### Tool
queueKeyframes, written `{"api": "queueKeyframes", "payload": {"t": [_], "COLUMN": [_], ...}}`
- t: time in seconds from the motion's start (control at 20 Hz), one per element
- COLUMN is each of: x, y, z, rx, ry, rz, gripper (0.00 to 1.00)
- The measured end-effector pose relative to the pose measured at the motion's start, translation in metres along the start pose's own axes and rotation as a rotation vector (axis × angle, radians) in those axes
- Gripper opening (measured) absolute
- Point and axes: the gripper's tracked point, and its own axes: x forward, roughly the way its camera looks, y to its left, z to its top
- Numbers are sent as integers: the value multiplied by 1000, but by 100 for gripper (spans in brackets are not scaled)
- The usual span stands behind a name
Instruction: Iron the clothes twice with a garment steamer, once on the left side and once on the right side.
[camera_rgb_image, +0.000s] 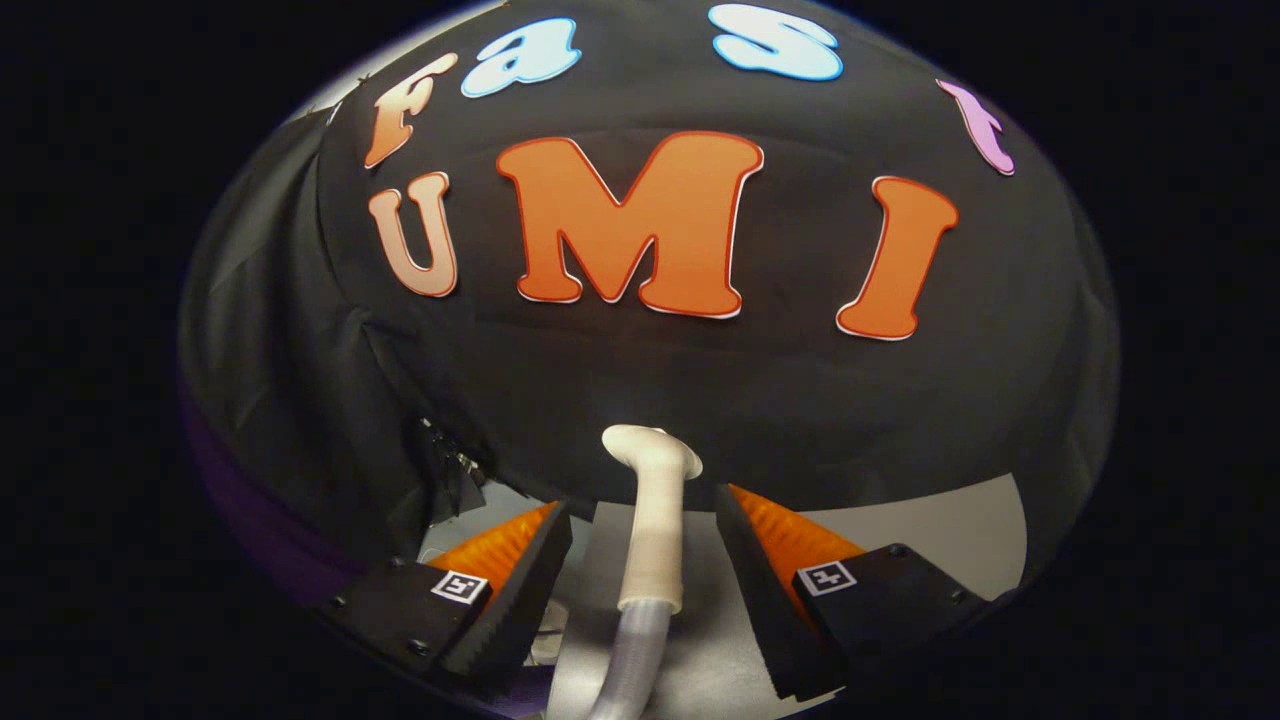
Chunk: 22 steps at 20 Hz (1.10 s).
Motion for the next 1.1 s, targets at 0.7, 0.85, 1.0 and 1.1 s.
{"api": "queueKeyframes", "payload": {"t": [0.7,0.85,1.0,1.1], "x": [56,48,49,40], "y": [1,8,6,-1], "z": [-51,-54,-54,-54], "rx": [62,78,66,71], "ry": [217,230,195,162], "rz": [83,127,106,84], "gripper": [70,54,47,47]}}
